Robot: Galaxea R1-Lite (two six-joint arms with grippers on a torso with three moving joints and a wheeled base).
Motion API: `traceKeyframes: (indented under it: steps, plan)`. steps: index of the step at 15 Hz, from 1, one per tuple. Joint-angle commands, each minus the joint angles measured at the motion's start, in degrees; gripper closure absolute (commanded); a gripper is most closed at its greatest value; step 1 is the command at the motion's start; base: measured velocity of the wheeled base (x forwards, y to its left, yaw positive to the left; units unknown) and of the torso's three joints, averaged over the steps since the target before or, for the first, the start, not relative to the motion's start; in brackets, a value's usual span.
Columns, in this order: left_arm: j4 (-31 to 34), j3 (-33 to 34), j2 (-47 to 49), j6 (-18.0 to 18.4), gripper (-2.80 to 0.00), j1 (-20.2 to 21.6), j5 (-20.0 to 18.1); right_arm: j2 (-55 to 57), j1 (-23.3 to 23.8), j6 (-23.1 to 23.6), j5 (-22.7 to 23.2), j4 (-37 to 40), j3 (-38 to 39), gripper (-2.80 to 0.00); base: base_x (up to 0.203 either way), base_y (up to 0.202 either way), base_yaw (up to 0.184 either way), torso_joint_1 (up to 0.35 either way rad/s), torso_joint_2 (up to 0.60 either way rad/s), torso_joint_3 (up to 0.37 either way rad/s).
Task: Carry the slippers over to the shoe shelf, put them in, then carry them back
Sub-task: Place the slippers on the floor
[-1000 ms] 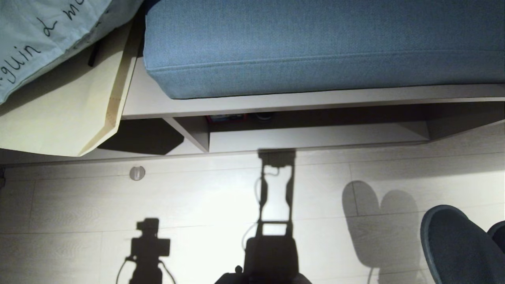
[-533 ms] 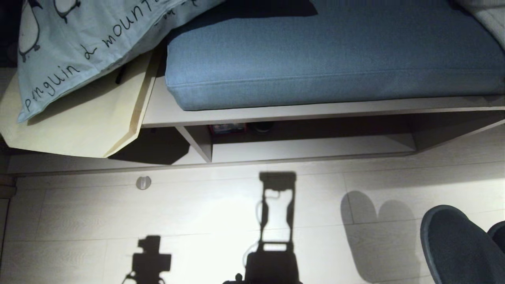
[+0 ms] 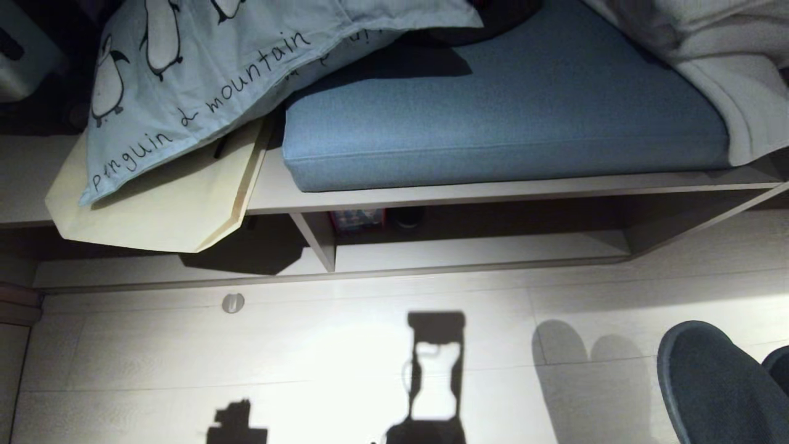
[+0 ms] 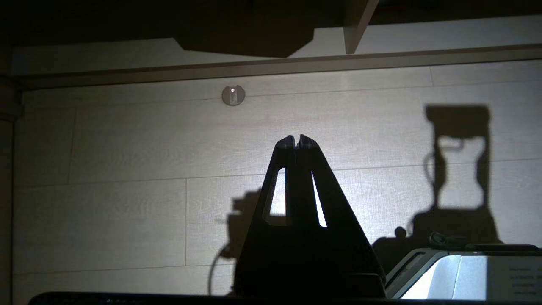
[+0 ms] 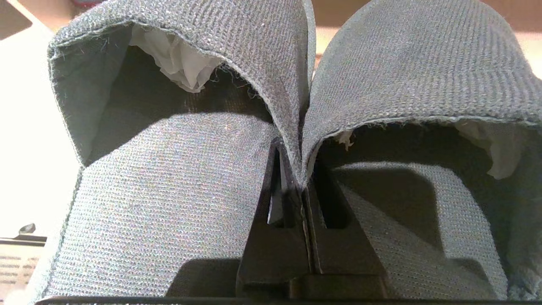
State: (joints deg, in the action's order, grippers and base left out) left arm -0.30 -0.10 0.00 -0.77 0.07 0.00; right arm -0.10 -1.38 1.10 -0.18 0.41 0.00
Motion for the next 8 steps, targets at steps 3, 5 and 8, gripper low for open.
traceKeyframes:
  steps: [3, 5, 8]
  plan:
    - [-0.05, 0.01, 0.07, -0.11, 0.00, 0.01, 0.00, 0.10, -0.03, 0.05, 0.01, -0.06, 0.09, 0.00, 0.000, 0.000, 0.000, 0.004, 0.00, 0.202]
    - [-0.05, 0.01, 0.09, -0.11, 0.00, 0.01, 0.00, 0.10, -0.03, 0.05, 0.01, 0.02, 0.09, 0.00, 0.000, 0.000, 0.000, 0.002, 0.00, 0.198]
    - [-0.05, 0.01, 0.08, -0.11, 0.00, 0.01, 0.00, 0.10, -0.03, 0.05, 0.01, -0.04, 0.09, 0.00, 0.000, 0.000, 0.000, 0.002, 0.00, 0.204]
